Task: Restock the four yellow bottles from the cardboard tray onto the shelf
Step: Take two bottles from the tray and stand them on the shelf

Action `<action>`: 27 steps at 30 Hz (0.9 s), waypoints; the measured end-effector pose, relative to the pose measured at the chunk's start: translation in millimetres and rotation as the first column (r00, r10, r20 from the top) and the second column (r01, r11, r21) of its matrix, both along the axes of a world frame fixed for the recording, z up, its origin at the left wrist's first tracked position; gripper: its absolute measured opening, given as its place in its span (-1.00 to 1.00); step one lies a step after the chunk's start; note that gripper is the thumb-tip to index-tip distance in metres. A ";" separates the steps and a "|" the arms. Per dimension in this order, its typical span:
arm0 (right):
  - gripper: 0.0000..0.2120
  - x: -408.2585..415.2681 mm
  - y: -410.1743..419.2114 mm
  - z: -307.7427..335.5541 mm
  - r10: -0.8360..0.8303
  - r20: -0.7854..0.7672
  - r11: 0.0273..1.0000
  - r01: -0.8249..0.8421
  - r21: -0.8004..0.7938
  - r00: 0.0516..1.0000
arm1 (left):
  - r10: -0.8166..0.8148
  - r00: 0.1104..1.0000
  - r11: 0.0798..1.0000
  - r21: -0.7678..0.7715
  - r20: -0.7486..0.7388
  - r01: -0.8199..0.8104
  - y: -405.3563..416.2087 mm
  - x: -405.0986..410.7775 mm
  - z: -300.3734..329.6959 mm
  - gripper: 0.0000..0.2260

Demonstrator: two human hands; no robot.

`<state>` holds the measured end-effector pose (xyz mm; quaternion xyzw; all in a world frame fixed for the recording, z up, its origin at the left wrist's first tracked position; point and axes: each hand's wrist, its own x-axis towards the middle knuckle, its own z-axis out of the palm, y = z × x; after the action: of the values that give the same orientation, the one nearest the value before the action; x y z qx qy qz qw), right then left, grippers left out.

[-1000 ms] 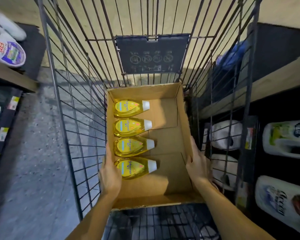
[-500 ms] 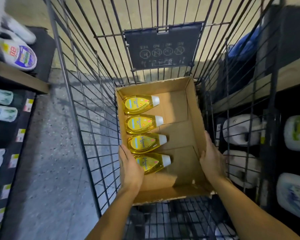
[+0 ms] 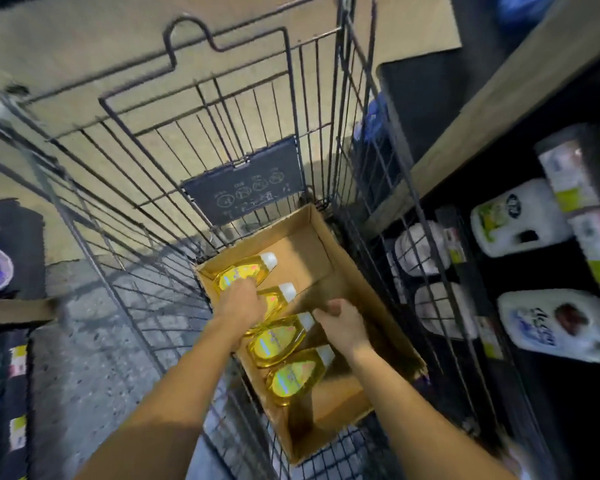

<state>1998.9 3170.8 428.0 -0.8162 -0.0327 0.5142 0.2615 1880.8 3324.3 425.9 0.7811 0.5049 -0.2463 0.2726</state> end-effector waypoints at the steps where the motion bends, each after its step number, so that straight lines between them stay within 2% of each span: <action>1: -0.56 -10.8 7.6 -6.5 -0.072 -0.072 0.997 0.072 -0.012 0.995 | -0.032 0.999 0.998 -0.051 0.015 0.033 14.3 1.0 -8.0 -0.85; 3: -0.59 -34.7 25.4 -32.7 -0.191 -0.162 0.982 0.186 -0.045 0.968 | -0.099 0.995 0.987 -0.128 0.018 0.100 40.8 3.1 -26.8 -0.89; 6: -0.64 -68.3 62.9 -78.0 -0.345 -0.133 0.938 0.341 -0.054 0.929 | -0.155 0.987 0.976 -0.149 0.048 0.160 75.9 6.2 -56.7 -0.87; 7: -0.53 -78.2 74.3 -92.7 -0.374 -0.124 0.927 0.371 -0.048 0.919 | -0.152 0.986 0.979 -0.127 0.072 0.160 85.8 8.0 -69.1 -0.82; 9: -0.12 -100.1 85.9 -149.6 -0.435 -0.113 0.900 0.435 -0.031 0.893 | -0.126 0.987 0.987 -0.091 0.095 0.135 96.3 14.8 -89.2 -0.66; 10: -0.01 -107.4 90.5 -166.4 -0.447 -0.093 0.895 0.445 -0.041 0.890 | -0.124 0.989 0.986 -0.103 0.082 0.132 97.8 17.6 -98.4 -0.60; 11: 0.00 -111.2 98.3 -164.1 -0.457 -0.066 0.889 0.453 -0.064 0.887 | -0.158 0.986 0.978 -0.125 0.057 0.164 97.2 18.8 -107.8 -0.53; 13: -0.15 -113.5 110.5 -153.0 -0.479 -0.014 0.869 0.472 -0.151 0.878 | -0.278 0.961 0.951 -0.143 -0.005 0.274 92.0 16.3 -125.5 -0.36; 15: -0.23 -111.3 116.4 -156.3 -0.455 0.056 0.858 0.455 -0.239 0.889 | -0.409 0.909 0.911 -0.101 -0.079 0.400 86.9 10.8 -140.8 -0.27; 20: -0.20 -105.8 117.4 -165.9 -0.404 0.109 0.874 0.418 -0.249 0.908 | -0.563 0.791 0.799 0.085 -0.239 0.595 75.3 16.5 -157.4 -0.30; 23: -0.27 -109.9 109.9 -171.0 -0.432 0.080 0.879 0.439 -0.187 0.898 | -0.590 0.780 0.792 0.042 -0.208 0.609 76.7 17.6 -163.3 -0.33; 25: -0.30 -113.8 106.9 -171.9 -0.486 0.047 0.864 0.488 -0.124 0.873 | -0.557 0.821 0.829 -0.029 -0.126 0.558 79.6 16.0 -165.2 -0.30; 27: -0.22 -114.1 103.5 -168.1 -0.526 0.021 0.847 0.526 -0.080 0.850 | -0.519 0.852 0.855 -0.068 -0.071 0.515 84.9 15.1 -162.7 -0.32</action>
<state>1884.8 3274.3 259.9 -0.8034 0.2135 0.4246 0.3586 1895.9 3409.2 263.1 0.8701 0.2819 -0.3556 0.1923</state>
